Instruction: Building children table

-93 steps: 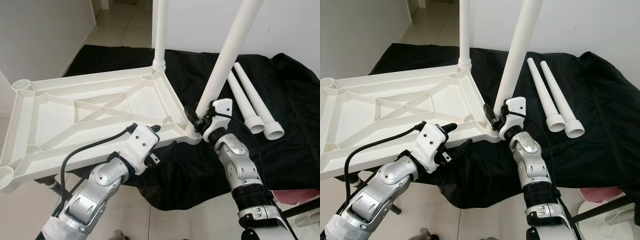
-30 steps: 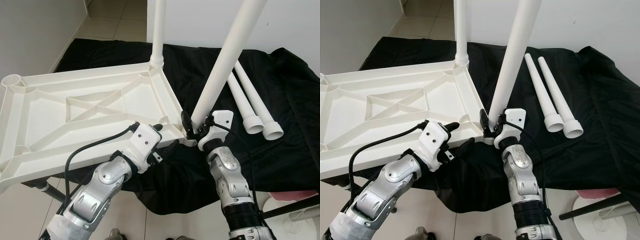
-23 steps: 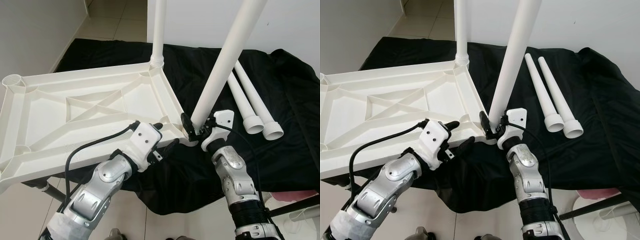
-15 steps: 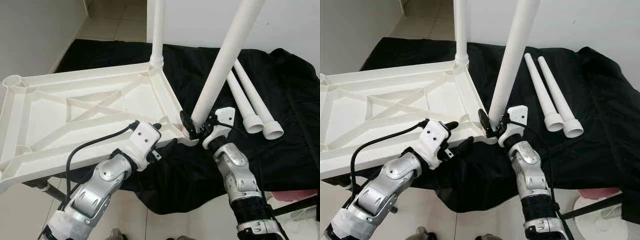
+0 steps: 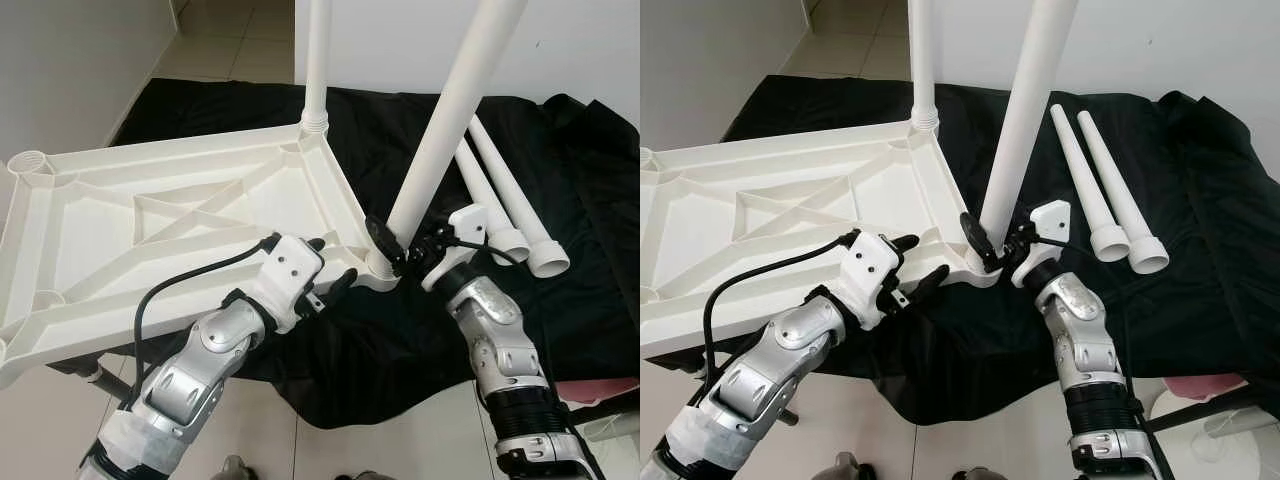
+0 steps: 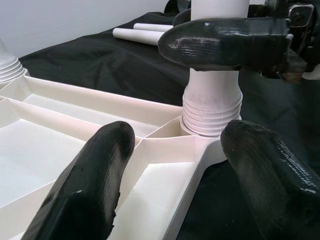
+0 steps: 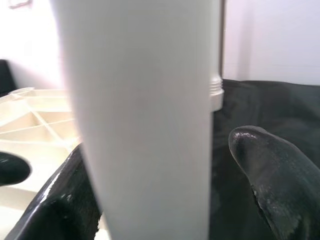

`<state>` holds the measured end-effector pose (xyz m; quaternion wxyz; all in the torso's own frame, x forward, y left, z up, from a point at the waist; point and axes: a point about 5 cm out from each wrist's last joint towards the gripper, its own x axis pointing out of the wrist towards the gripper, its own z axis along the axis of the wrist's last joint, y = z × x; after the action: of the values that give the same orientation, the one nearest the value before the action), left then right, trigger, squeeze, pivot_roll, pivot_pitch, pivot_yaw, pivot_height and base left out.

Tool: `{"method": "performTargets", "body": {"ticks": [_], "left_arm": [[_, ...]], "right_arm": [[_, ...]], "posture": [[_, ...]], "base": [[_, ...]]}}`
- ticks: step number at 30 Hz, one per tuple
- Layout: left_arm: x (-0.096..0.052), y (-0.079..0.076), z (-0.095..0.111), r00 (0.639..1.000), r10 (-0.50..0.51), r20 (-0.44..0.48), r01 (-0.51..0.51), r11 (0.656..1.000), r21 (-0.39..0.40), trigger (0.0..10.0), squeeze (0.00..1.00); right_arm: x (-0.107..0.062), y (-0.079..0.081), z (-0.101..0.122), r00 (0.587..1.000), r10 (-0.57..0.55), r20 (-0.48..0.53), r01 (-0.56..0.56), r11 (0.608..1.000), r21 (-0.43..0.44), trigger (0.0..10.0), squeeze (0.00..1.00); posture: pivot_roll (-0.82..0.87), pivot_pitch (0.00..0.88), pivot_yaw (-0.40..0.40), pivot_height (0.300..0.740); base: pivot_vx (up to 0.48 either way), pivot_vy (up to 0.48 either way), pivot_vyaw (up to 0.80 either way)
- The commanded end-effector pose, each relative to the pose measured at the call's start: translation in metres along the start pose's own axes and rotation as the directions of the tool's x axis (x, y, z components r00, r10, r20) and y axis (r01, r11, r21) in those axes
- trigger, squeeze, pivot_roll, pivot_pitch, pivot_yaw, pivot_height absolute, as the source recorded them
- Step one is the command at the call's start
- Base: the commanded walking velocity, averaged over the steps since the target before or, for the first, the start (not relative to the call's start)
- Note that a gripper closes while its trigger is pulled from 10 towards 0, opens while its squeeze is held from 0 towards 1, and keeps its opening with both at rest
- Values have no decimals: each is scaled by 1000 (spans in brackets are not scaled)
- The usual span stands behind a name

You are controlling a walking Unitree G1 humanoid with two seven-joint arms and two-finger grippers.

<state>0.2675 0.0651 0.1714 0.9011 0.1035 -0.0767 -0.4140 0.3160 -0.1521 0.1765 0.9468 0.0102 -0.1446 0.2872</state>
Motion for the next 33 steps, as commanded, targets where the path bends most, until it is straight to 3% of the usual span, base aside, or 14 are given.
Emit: {"method": "performTargets", "body": {"ticks": [1, 7, 8, 9, 10, 11, 12, 13, 14, 15, 24, 25, 26, 33], "left_arm": [[-1, -6, -1, 990, -141, 0, 141, 990, 4, 10000, 0], [0, -8, -1, 988, -156, 0, 156, 988, 11, 10000, 0], [0, -9, 0, 987, -158, 1, 158, 987, 11, 10000, 0], [0, -9, 0, 987, -158, 1, 158, 987, 11, 10000, 0], [1, -8, 0, 987, -158, 2, 158, 987, 11, 10000, 0], [1, -9, 0, 987, -158, 3, 158, 987, 10, 10000, 0], [1, -9, 0, 987, -158, 3, 158, 987, 10, 10000, 0], [0, -9, 0, 988, -157, 2, 157, 988, 9, 10000, 0], [0, -9, 0, 988, -157, 2, 157, 988, 9, 10000, 0], [0, -9, -1, 988, -156, 1, 156, 988, 9, 10000, 0], [-2, -11, -2, 988, -156, 0, 156, 988, 8, 10000, 0], [-2, -11, -2, 988, -155, 0, 155, 988, 8, 10000, 0], [-2, -11, -2, 988, -155, -1, 155, 988, 10, 10000, 0], [-2, -11, -4, 990, -144, -4, 144, 990, 10, 10000, 0]], "right_arm": [[-2, -1, 0, 1000, 24, -3, -24, 1000, 2, 10000, 0], [2, -4, 2, 996, 87, -16, -87, 996, -17, 10000, 0], [2, -6, 2, 995, 98, -25, -98, 995, -21, 7961, 0], [2, -6, 2, 995, 98, -25, -98, 995, -21, 7961, 0], [3, -8, 0, 993, 109, -40, -110, 994, -24, 4784, 0], [2, -9, -2, 991, 118, -57, -119, 993, -25, 3176, 0], [2, -9, -2, 991, 118, -57, -119, 993, -25, 3176, 0], [0, -10, -5, 989, 127, -74, -129, 991, -23, 1373, 0], [0, -10, -5, 989, 127, -74, -129, 991, -23, 1373, 0], [-1, -9, -9, 986, 138, -92, -140, 990, -17, 0, 0], [-6, -6, -19, 979, 156, -129, -158, 987, -5, 0, 0], [-6, -6, -19, 980, 153, -130, -155, 988, -7, 8000, 0], [-5, -7, -17, 987, 116, -115, -116, 993, 5, 10000, 0], [-1, -7, -12, 994, -63, -86, 65, 998, 19, 10000, 0]], "posture": [[10, 103, 2, 740], [8, 102, 5, 740], [9, 102, 3, 740], [9, 102, 3, 740], [9, 102, 3, 740], [13, 100, 0, 740], [13, 100, 0, 740], [13, 100, 0, 740], [13, 100, 0, 740], [16, 98, -4, 740], [17, 91, -10, 740], [17, 91, -10, 740], [17, 91, -10, 740], [17, 76, -30, 740]], "base": [[0, 0, 0], [0, 0, 0], [0, 0, 0], [0, 0, 0], [0, 0, 0], [0, 0, 0], [0, 0, 0], [0, 0, 0], [0, 0, 0], [0, 0, 0], [0, 0, 0], [0, 0, 0], [0, 0, 0], [0, 0, 0]]}}
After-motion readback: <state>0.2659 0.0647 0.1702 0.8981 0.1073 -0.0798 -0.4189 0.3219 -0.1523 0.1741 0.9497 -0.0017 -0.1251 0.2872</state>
